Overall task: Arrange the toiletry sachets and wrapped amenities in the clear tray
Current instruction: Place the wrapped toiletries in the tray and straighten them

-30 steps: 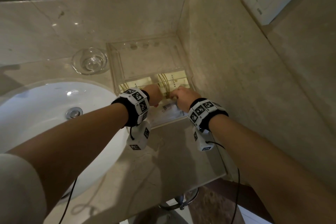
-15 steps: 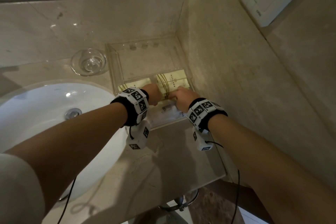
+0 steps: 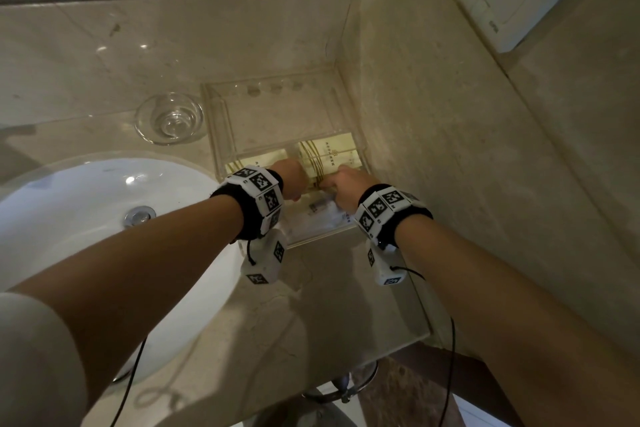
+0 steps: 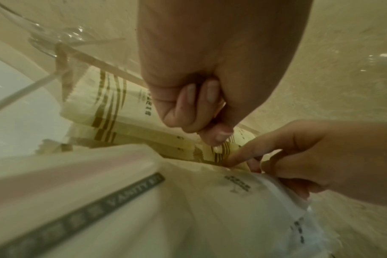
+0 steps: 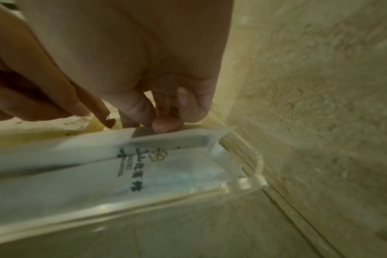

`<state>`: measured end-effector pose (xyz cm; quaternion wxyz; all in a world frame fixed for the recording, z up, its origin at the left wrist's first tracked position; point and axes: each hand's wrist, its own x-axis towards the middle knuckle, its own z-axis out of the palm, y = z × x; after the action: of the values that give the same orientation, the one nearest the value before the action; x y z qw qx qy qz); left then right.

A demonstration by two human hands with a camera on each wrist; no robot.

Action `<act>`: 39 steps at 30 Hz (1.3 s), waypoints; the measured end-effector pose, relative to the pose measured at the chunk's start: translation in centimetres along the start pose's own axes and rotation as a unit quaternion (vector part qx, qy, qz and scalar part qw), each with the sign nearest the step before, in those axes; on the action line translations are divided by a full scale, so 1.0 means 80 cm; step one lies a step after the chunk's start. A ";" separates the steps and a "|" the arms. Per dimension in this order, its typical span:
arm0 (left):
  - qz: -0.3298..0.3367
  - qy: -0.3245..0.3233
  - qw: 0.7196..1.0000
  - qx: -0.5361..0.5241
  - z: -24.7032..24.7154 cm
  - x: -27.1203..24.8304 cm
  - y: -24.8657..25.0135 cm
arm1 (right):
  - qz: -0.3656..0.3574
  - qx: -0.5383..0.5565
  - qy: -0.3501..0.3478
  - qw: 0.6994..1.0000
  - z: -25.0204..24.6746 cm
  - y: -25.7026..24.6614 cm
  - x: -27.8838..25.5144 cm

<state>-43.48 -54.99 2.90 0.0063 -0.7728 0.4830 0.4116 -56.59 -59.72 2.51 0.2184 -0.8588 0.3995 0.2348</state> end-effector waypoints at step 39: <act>0.013 -0.009 1.000 -0.027 0.014 -0.095 -0.122 | 0.041 0.085 -0.024 0.995 0.020 -0.120 -0.008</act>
<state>-38.30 -43.69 3.27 -0.0155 -0.7623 0.4820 0.4317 -49.72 -52.81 3.42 0.2902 -0.8145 0.4472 0.2290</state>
